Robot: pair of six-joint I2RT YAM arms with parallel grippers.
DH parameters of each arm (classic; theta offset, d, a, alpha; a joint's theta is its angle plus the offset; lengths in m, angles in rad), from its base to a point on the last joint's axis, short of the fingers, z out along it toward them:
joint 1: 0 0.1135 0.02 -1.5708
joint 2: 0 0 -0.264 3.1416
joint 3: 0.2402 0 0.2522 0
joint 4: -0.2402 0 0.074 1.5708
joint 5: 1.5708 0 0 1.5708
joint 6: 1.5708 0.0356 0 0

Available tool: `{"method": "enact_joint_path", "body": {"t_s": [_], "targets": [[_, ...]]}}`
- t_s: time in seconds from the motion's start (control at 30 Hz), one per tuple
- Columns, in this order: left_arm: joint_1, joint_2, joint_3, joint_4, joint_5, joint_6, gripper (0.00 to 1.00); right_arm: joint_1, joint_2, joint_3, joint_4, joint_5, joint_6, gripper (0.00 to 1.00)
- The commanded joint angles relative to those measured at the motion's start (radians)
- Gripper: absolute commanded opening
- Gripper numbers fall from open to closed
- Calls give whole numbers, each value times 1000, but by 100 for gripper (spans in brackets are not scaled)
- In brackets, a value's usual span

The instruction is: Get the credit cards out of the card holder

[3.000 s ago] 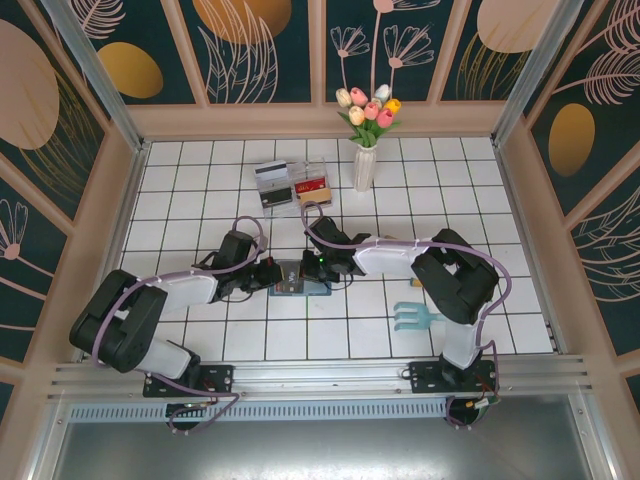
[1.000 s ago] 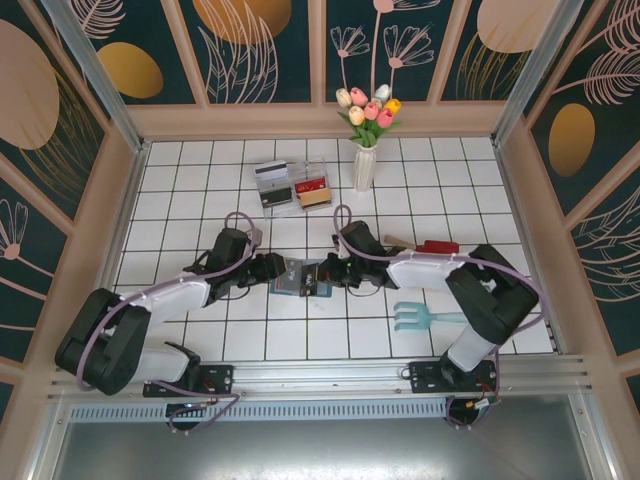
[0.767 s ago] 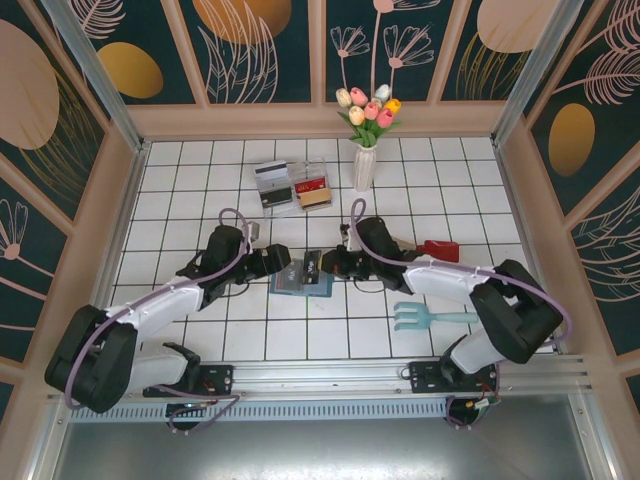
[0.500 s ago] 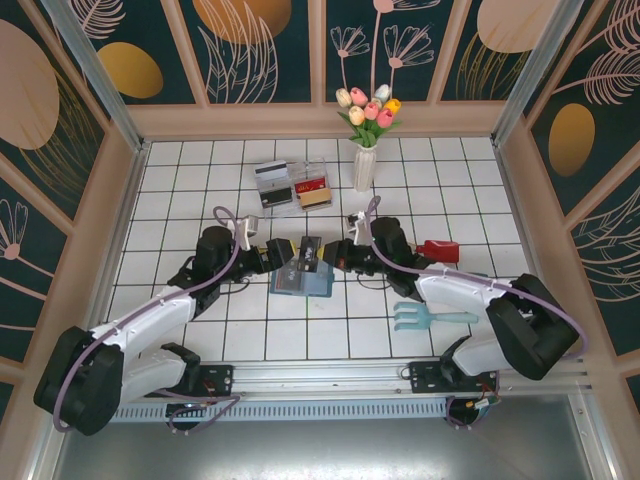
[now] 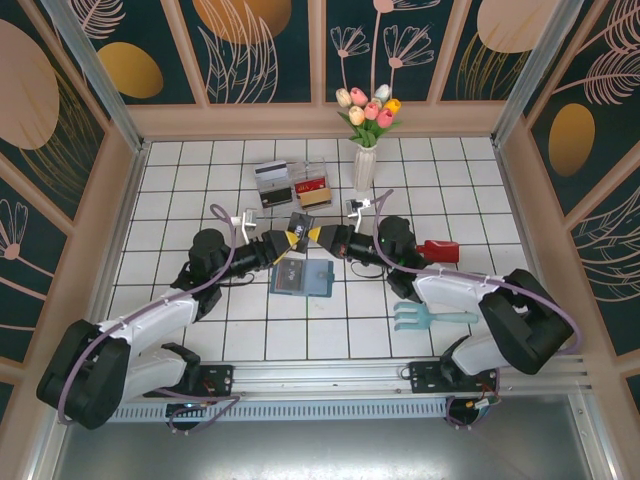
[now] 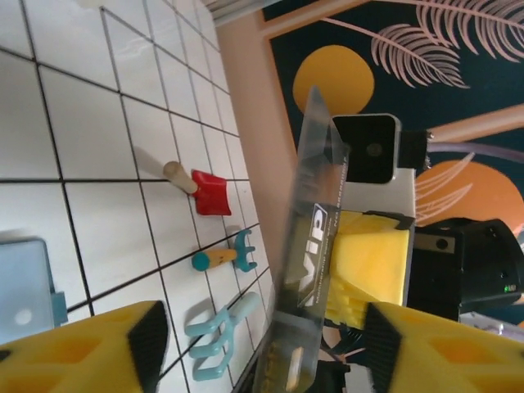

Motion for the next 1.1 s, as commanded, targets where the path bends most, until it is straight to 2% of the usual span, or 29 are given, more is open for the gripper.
{"method": "enact_joint_path", "body": {"t_s": [0.0, 0.17, 0.43, 0.7, 0.8, 0.87, 0.93, 1.03, 1.07], "targets": [[-3, 14, -21, 151, -3, -111, 55, -8, 18, -21, 139, -21, 52, 0], [-4, 13, -35, 208, -10, -133, 38, -9, 38, -25, 180, -27, 76, 0], [-3, -1, -68, 264, -9, -146, 25, -16, 35, -39, 182, -30, 85, 0], [-3, -2, -74, 264, -11, -137, 2, -28, 33, -42, 167, -42, 86, 0], [-2, -1, -68, 239, -7, -113, 0, -43, 30, -18, 95, -82, 51, 1], [-2, -4, -53, 180, -10, -76, 0, -60, 7, -3, -7, -72, -1, 16], [-3, -13, -32, 95, -17, -21, 0, -78, -38, 18, -159, -34, -82, 41], [-2, -34, 3, -53, -48, 89, 0, -103, -103, 80, -426, 61, -230, 64], [-2, -44, 16, -102, -64, 128, 0, -111, -116, 104, -514, 104, -277, 69]]}}
